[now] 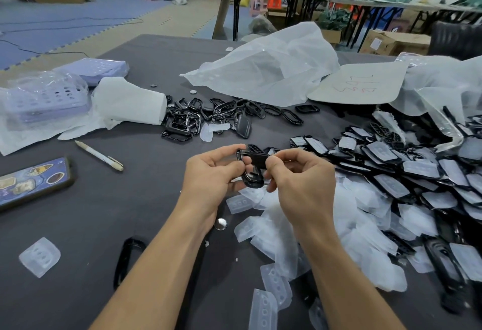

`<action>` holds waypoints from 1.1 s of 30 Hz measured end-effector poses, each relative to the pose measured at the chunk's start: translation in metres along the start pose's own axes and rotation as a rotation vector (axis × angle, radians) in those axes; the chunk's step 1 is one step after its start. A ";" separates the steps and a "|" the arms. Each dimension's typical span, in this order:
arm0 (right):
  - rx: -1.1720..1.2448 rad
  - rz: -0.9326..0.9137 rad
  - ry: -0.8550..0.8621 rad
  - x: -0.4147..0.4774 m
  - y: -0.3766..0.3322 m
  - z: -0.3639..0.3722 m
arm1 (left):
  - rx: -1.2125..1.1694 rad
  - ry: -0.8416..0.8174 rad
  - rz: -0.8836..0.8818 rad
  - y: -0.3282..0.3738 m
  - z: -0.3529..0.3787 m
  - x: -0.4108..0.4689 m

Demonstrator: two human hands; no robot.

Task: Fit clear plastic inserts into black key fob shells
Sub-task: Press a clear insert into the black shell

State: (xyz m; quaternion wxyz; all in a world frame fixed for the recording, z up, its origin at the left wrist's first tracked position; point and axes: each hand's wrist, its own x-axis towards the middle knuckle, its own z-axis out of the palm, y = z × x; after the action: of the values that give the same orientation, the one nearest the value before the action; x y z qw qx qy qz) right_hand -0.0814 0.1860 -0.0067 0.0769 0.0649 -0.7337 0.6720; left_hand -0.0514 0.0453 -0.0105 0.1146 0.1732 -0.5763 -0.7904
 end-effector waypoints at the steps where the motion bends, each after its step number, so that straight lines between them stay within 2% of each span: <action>1: -0.008 -0.012 -0.011 -0.001 0.000 0.001 | -0.004 0.013 -0.001 0.000 0.000 0.000; 10: 0.012 -0.073 -0.064 -0.003 -0.001 0.004 | -0.009 0.023 0.007 0.002 -0.001 -0.001; 21: 0.197 0.084 0.058 -0.006 0.001 0.014 | -0.021 0.047 0.088 -0.003 0.002 -0.001; 23: 0.133 0.058 0.098 -0.008 0.003 0.015 | -0.031 0.038 0.103 -0.003 0.004 -0.002; 27: -0.164 -0.079 0.124 -0.011 0.003 0.013 | -0.092 0.043 0.130 -0.001 0.004 -0.001; 33: -0.176 -0.022 0.097 -0.010 0.003 0.014 | -0.052 0.009 0.100 -0.003 0.006 -0.003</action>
State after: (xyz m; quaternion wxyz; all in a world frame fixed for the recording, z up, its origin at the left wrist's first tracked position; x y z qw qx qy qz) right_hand -0.0724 0.1724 -0.0130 0.1252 0.0333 -0.7847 0.6062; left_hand -0.0510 0.0530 -0.0111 0.1612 0.1445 -0.5632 -0.7974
